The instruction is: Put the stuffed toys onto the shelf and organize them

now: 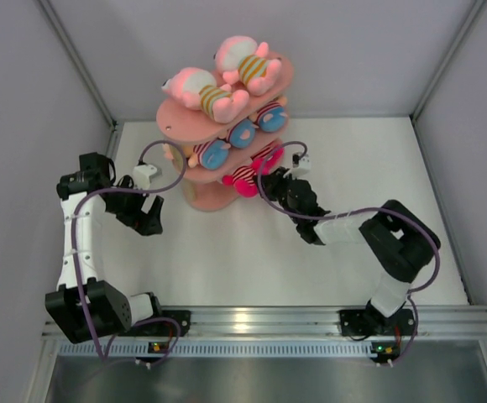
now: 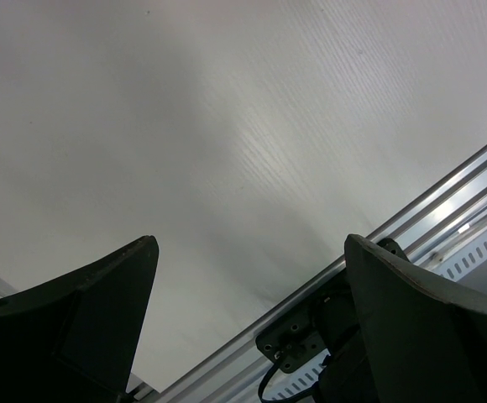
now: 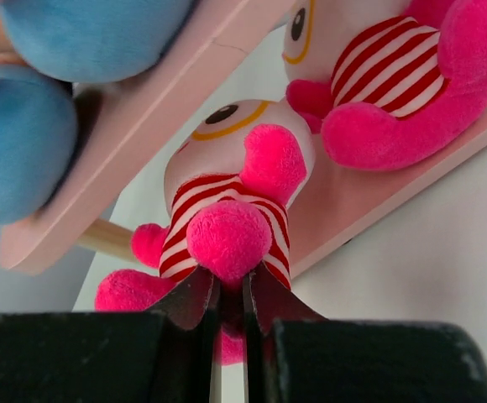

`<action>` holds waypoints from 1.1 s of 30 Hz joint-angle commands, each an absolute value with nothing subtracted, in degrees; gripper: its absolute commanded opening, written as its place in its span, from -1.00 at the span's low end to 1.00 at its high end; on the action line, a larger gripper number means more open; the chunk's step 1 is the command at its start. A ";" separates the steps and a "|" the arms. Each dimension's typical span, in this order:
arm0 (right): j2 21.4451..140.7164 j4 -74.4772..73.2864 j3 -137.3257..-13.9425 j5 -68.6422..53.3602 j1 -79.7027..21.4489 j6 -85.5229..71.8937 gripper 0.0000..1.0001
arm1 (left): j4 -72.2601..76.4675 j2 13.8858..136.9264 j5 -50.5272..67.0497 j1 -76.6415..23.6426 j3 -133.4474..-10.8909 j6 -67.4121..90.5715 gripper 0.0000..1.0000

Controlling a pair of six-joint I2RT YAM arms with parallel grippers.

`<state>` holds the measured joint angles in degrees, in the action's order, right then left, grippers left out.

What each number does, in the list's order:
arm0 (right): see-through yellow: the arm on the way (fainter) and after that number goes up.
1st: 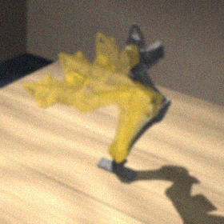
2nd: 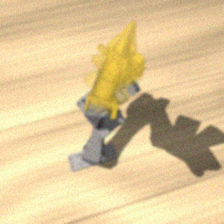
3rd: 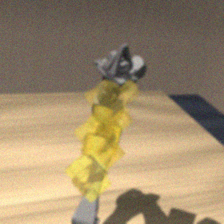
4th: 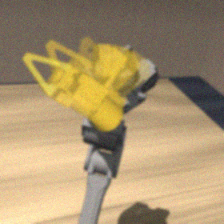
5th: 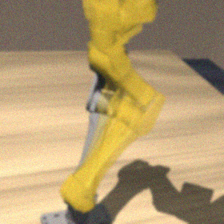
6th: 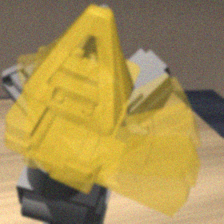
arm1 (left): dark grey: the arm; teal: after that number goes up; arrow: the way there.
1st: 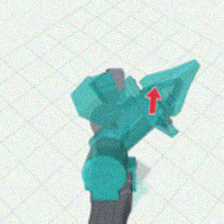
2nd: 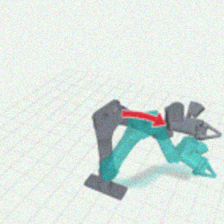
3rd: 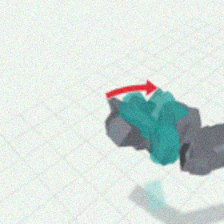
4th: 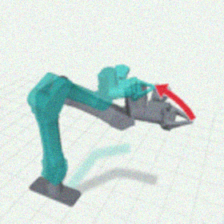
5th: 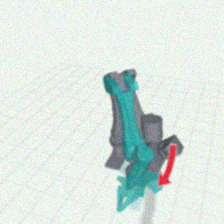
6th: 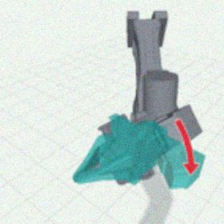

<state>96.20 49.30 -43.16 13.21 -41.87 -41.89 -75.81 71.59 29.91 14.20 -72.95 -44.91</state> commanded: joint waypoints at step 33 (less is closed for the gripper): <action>98.30 42.73 -53.09 12.65 -43.51 -40.26 0.55 | -72.42 72.25 28.92 14.06 -69.52 -45.26 0.97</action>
